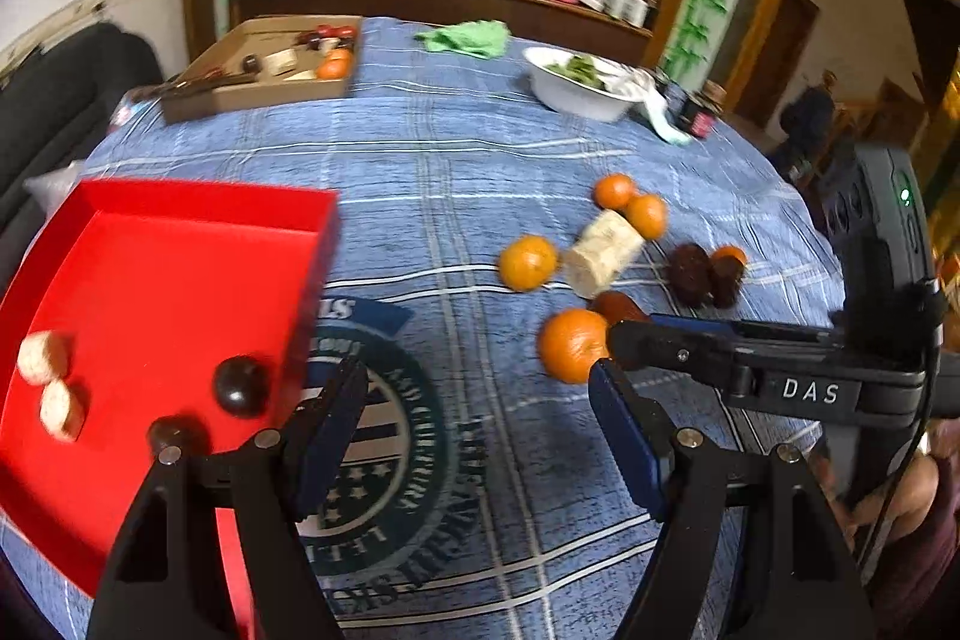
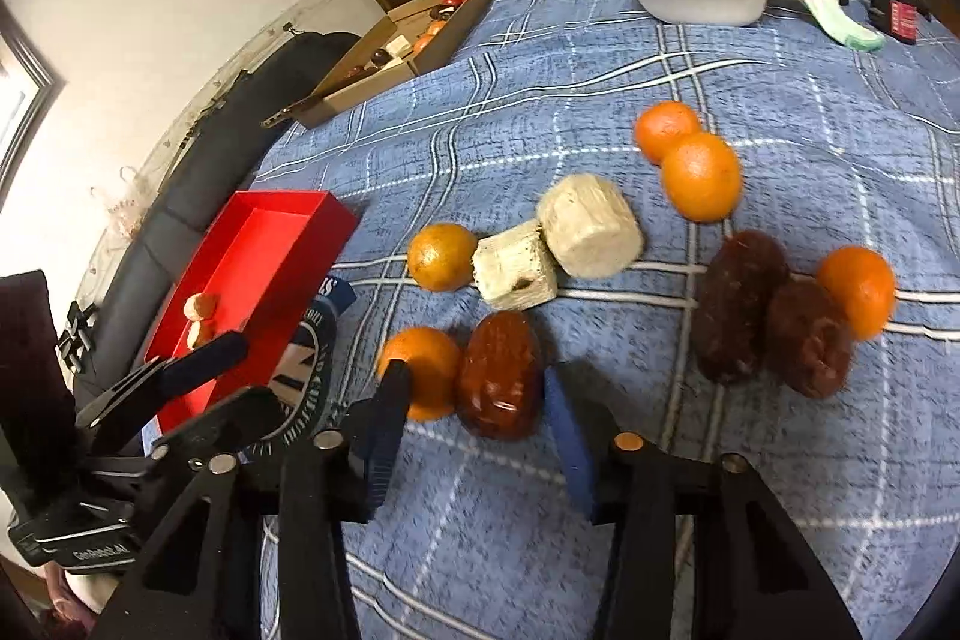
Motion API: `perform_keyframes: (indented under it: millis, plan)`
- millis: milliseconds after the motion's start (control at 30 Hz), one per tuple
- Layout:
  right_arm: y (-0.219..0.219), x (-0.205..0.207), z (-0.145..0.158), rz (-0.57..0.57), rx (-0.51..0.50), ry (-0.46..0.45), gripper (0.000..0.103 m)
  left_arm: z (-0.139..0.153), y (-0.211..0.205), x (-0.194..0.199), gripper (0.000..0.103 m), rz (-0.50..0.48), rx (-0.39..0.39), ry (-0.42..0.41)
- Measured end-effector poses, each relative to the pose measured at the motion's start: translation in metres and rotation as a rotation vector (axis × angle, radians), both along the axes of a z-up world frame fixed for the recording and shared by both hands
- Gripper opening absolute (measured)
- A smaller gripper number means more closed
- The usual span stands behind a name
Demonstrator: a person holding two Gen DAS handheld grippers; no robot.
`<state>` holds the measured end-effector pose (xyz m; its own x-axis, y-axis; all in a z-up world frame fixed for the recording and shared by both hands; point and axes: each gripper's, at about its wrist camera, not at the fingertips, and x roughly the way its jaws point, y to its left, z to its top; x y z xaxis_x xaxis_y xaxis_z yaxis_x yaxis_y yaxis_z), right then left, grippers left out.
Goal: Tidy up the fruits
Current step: 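Grasp a mandarin orange with the left tool while the right tool grasps a red dried date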
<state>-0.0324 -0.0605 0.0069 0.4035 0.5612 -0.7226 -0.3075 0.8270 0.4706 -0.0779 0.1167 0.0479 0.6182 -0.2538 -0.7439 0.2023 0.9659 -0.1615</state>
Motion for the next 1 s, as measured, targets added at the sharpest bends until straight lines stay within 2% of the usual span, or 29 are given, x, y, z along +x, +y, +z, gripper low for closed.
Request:
perform_keyframes:
  millis: [33,133,333,400,467,500,533,567,600,633,833,1000]
  plan:
    - [-0.003,-0.002,-0.001,0.0,-0.003,0.005,0.034,-0.001,-0.003,0.001,0.075,-0.013,0.008,0.0]
    - [-0.012,-0.007,-0.004,-0.007,0.014,0.015,0.034,-0.008,-0.016,0.012,0.075,-0.054,0.041,0.012]
    - [-0.016,-0.011,0.008,-0.057,-0.089,-0.056,0.033,-0.024,-0.042,0.036,0.075,-0.134,0.101,0.025]
    - [-0.021,-0.011,0.01,-0.071,-0.1,-0.064,0.033,-0.03,-0.049,0.042,0.074,-0.17,0.098,0.036]
    - [-0.026,-0.01,0.01,-0.078,-0.088,-0.061,0.033,-0.036,-0.056,0.049,0.063,-0.197,0.09,0.057]
    - [-0.028,-0.01,0.009,-0.081,-0.078,-0.057,0.034,-0.039,-0.059,0.051,0.062,-0.203,0.092,0.057]
    - [-0.03,-0.009,0.008,-0.083,-0.071,-0.054,0.034,-0.039,-0.061,0.051,0.05,-0.205,0.098,0.041]
    - [-0.031,-0.008,0.007,-0.082,-0.07,-0.051,0.034,-0.038,-0.062,0.052,0.036,-0.201,0.1,0.038]
    - [-0.031,-0.008,0.007,-0.079,-0.074,-0.051,0.034,-0.037,-0.061,0.053,0.034,-0.205,0.078,0.044]
    - [-0.03,-0.007,0.006,-0.072,-0.076,-0.052,0.037,-0.036,-0.056,0.054,0.034,-0.193,0.053,0.052]
    - [-0.009,0.001,0.005,-0.039,-0.143,-0.087,0.049,-0.029,-0.029,0.045,0.034,-0.097,0.018,0.05]
    - [0.011,0.005,-0.001,-0.008,-0.206,-0.099,0.049,-0.023,-0.012,0.031,0.034,-0.043,0.005,0.036]
